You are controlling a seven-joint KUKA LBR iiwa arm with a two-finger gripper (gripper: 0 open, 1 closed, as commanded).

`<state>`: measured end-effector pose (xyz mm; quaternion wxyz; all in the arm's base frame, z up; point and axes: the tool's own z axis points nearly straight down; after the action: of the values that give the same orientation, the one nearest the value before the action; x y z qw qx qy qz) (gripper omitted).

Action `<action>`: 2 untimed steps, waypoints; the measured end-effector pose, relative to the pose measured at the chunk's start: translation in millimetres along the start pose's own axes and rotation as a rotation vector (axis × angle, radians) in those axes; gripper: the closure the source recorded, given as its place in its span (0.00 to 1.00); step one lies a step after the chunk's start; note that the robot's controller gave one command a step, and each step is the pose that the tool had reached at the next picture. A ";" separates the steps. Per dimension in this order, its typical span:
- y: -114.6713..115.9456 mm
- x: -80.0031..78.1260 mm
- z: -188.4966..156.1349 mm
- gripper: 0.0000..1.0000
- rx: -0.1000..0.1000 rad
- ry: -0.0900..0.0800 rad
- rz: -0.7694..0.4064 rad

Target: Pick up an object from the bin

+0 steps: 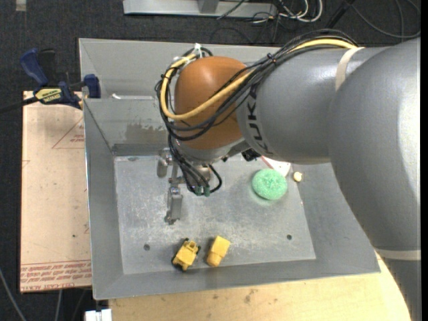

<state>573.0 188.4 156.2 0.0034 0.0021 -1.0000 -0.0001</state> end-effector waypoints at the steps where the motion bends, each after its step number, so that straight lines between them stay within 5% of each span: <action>1: -0.9 -1.5 -4.8 0.00 -0.002 -0.007 0.004; 2: -48.2 36.9 19.9 0.00 -0.003 -0.011 0.003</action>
Offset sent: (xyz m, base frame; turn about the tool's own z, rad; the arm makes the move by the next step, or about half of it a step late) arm -0.0572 -0.0774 -0.0338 0.0089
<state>536.2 140.0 136.5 -0.0019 0.0005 -1.0000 -0.0017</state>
